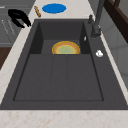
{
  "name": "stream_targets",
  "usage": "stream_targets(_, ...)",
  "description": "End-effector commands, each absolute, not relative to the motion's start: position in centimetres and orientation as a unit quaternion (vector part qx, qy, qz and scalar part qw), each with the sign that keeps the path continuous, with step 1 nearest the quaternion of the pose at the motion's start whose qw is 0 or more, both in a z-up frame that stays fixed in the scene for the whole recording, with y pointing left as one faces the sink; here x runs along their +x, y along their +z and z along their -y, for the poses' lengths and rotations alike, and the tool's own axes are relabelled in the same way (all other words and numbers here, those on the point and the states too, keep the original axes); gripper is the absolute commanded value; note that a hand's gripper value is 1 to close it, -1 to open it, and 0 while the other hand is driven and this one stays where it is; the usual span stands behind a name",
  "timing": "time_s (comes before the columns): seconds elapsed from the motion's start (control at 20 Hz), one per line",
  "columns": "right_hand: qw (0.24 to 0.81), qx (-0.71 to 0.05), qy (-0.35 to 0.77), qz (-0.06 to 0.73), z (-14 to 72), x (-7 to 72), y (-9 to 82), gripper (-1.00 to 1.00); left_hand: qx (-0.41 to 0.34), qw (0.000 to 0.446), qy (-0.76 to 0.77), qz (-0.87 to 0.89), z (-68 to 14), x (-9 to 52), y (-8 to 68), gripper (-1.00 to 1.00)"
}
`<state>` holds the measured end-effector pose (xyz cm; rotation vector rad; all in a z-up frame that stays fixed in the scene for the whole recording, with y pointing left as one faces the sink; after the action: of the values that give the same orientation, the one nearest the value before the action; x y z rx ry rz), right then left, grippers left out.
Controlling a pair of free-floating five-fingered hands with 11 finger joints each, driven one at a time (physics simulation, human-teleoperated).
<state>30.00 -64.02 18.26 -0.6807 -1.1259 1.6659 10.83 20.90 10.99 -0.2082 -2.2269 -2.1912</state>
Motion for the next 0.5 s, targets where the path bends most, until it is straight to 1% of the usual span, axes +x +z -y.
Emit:
stream_targets(0.0,0.501,-0.302,0.664,0.466,62.7,30.3,20.4,1.0,-0.066,0.005,-0.7,0.711,-20.9,10.8,11.0,0.0)
stream_targets(0.45,0.509,-0.313,0.661,0.454,60.0,31.7,24.5,1.0,-0.066,0.005,-0.7,0.711,-20.9,10.8,11.0,0.0)
